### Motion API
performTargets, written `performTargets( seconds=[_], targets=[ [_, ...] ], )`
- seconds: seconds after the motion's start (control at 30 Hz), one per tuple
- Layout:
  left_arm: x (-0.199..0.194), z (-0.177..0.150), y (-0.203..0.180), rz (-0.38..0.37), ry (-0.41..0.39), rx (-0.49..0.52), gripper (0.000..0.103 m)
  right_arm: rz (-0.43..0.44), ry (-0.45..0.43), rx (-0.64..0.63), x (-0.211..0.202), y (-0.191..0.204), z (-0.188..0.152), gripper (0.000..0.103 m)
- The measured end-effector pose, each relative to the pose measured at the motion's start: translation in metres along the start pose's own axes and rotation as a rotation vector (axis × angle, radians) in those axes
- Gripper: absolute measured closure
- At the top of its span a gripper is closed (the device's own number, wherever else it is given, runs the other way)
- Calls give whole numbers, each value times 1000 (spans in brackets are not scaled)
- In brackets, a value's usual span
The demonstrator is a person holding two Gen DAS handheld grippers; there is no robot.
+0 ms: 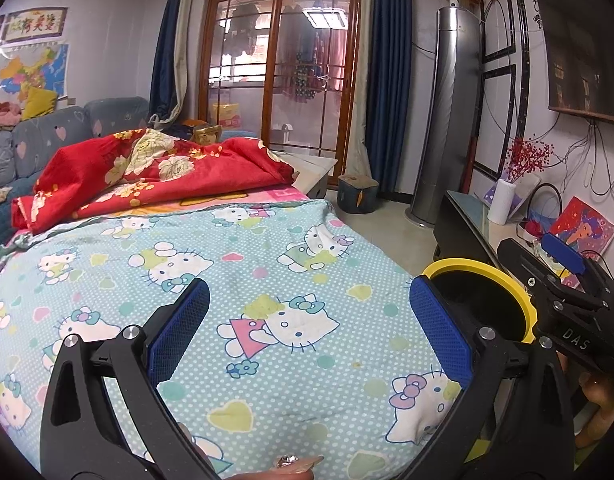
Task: Collect trash
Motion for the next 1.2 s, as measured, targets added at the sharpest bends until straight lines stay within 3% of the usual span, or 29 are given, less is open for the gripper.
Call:
performTargets(
  seconds=[1.2],
  targets=[
    [1, -5, -5, 13, 12, 2, 11, -2, 3, 6, 1, -4, 0, 7]
  ],
)
Point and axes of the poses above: each gripper's, at about its wrist camera, not at the fingertips, and x roughly the way its jaws point, y to its left, z to its top, the point moved 3 cm from there along x, roughly the way its jaws point, and after that the axes turned 2 degrees about -x, right-handed, at the moved point
